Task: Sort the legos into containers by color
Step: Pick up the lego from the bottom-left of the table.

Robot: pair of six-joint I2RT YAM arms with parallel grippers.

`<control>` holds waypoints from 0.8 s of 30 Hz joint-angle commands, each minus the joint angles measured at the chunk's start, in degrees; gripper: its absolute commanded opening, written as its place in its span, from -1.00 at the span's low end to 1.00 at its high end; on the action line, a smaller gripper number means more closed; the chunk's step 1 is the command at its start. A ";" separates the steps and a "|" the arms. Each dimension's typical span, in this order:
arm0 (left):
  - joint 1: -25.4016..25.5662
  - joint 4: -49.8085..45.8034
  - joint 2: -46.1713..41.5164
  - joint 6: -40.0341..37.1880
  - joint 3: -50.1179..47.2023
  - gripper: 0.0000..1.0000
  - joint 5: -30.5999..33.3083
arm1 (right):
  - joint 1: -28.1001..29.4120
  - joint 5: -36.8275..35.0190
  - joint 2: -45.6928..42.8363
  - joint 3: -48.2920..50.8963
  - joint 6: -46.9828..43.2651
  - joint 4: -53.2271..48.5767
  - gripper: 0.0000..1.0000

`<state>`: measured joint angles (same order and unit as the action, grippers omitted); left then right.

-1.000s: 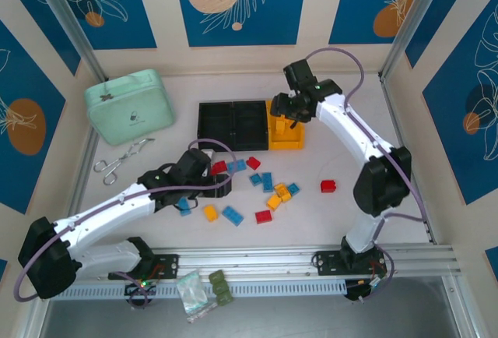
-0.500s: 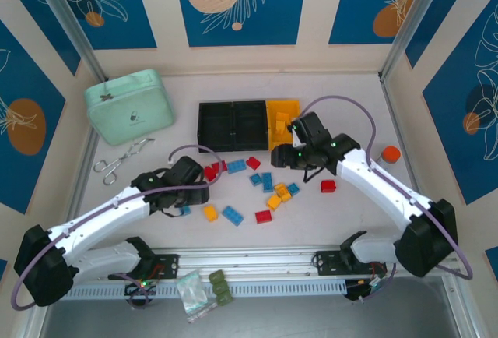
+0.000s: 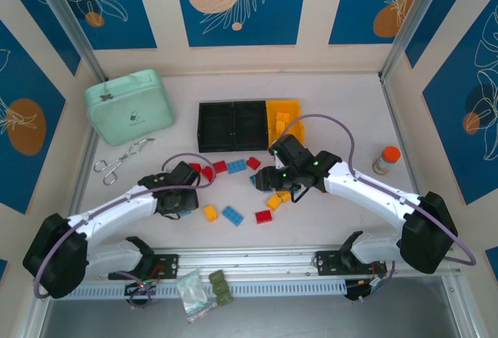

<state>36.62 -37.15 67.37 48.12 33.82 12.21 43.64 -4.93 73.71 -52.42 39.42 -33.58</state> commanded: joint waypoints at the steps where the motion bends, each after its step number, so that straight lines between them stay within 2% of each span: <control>1: -0.56 2.18 2.67 -0.27 -0.68 0.09 -0.71 | 0.48 0.00 0.03 -0.57 1.78 0.62 0.21; 3: -0.46 2.82 3.74 -0.43 -0.93 -0.02 -0.80 | 0.57 0.01 0.01 -0.65 1.73 0.46 0.21; 5: -0.58 3.04 4.17 -0.62 -0.99 -0.22 -0.79 | 0.57 -0.04 0.02 -0.74 1.78 0.19 0.20; 11: -0.48 1.97 3.64 -2.16 0.29 -0.45 -0.54 | 0.84 0.23 -0.22 -0.49 1.90 0.01 0.20; 19: -0.46 -0.38 2.14 -5.55 6.10 -0.52 -1.99 | 1.00 0.74 -2.58 1.01 1.89 1.08 0.20; 24: -0.35 0.09 4.42 -7.31 11.33 -0.53 -4.29 | 0.71 0.45 -4.83 2.69 2.39 2.02 0.20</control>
<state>36.53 -36.36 70.85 42.98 41.63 10.04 44.25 -4.89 70.87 -50.92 40.82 -32.23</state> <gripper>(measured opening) 0.272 0.600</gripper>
